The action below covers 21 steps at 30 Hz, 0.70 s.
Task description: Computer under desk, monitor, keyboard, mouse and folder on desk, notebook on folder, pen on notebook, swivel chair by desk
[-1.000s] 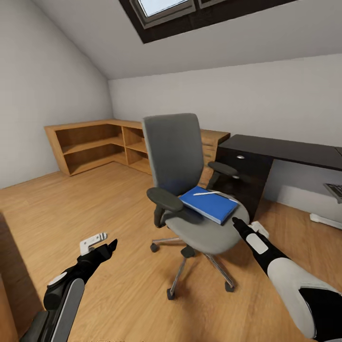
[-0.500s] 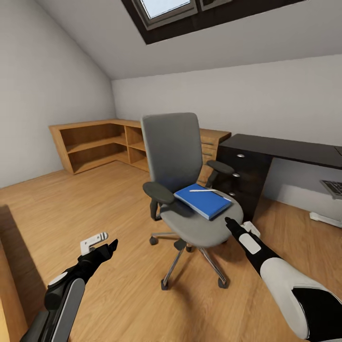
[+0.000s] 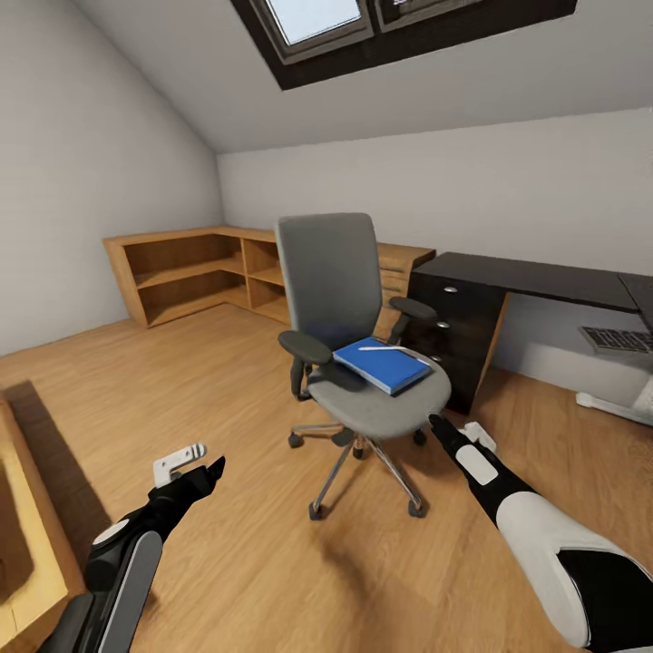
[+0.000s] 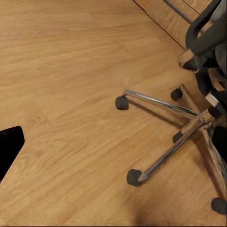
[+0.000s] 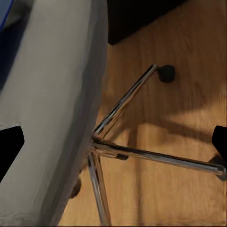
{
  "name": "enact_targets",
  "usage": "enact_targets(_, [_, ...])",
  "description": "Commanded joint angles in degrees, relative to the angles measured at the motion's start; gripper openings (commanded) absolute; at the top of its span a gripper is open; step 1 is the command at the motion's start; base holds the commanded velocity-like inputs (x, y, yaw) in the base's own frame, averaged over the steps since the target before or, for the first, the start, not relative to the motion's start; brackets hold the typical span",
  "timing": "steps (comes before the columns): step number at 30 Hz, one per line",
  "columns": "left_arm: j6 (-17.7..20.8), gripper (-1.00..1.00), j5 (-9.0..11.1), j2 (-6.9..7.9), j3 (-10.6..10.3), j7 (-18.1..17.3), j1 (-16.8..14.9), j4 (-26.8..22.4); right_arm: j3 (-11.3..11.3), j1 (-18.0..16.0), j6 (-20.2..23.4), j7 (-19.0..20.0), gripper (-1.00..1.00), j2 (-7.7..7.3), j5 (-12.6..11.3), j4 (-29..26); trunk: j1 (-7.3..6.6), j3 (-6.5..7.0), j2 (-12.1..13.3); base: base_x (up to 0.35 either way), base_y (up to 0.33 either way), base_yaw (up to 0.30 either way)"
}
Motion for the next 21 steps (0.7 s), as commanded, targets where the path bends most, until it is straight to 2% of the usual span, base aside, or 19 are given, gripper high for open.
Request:
enact_targets(1, [0.27,1.00,0.61,-0.03,0.04,0.46,-0.03,-0.07,-0.04,-0.03,-0.03,-0.17,1.00,0.03,-0.30,-0.05,-0.05,-0.05,-0.03,-0.336,0.000,0.000])
enact_targets(5, [0.27,1.00,0.61,-0.03,0.04,0.51,-0.03,-0.06,-0.04,-0.02,-0.03,-0.15,1.00,0.08,-0.31,0.03,-0.05,-0.05,-0.03,-0.234,0.000,0.000])
enact_targets(19, [0.27,1.00,0.61,-0.05,-0.21,0.52,-0.03,-0.07,0.13,-0.03,-0.02,-0.09,1.00,0.19,-0.24,-0.04,-0.05,-0.05,-0.03,-0.012,0.000,0.000])
enact_targets(20, [0.27,1.00,0.57,-0.04,-1.54,0.52,-0.03,-0.07,0.07,-0.02,0.02,-0.11,1.00,0.19,-0.29,0.12,-0.05,-0.05,-0.03,0.000,0.000,0.000])
enact_targets(21, [0.27,1.00,0.56,-0.04,-1.68,0.52,-0.03,-0.07,0.06,-0.03,0.02,-0.10,1.00,0.19,-0.29,0.12,-0.05,-0.05,-0.03,0.000,0.000,0.000])
